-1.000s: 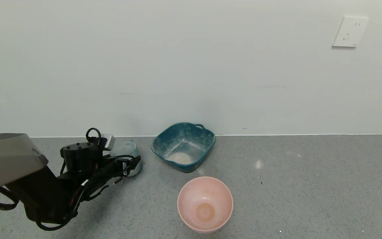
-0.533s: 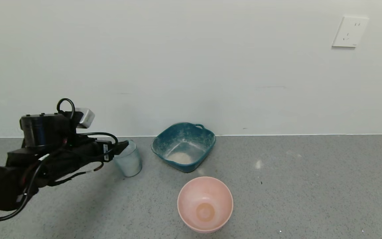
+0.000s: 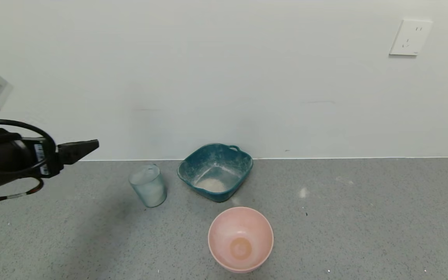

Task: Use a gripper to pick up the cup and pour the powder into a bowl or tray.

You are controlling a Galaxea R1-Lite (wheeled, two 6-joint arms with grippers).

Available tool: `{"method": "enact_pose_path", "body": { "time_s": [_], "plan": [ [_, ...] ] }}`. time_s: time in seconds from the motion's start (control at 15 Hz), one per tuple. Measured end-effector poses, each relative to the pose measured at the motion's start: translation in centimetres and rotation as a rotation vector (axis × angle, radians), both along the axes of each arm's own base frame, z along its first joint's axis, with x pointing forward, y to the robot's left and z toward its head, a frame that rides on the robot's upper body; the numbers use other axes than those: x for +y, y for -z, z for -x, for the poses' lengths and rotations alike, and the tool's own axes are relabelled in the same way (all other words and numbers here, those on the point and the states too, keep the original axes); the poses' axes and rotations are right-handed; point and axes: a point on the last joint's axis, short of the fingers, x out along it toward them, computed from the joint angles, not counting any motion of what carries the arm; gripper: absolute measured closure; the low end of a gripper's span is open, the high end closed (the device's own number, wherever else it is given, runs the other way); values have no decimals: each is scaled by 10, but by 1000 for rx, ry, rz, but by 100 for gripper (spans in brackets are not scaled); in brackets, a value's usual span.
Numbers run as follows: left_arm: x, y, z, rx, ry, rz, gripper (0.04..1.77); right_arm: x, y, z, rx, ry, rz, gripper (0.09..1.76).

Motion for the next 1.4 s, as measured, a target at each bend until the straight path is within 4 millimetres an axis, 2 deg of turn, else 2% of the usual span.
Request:
{"method": "enact_pose_path", "body": {
  "time_s": [0.13, 0.27, 0.6, 0.8, 1.0, 1.4],
  "plan": [
    [3, -9, 34, -49, -17, 1, 10, 0, 0, 0, 0, 0, 0, 14],
    [4, -7, 67, -96, -28, 0, 10, 0, 0, 0, 0, 0, 0, 14],
    [2, 13, 147, -197, -36, -4, 10, 0, 0, 0, 0, 0, 0, 14],
    [0, 28, 187, -241, -38, -5, 10, 0, 0, 0, 0, 0, 0, 14],
    [0, 41, 211, -299, -60, -21, 9, 0, 0, 0, 0, 0, 0, 14],
    [0, 61, 234, -385, -32, -34, 9, 0, 0, 0, 0, 0, 0, 14]
  ]
}}
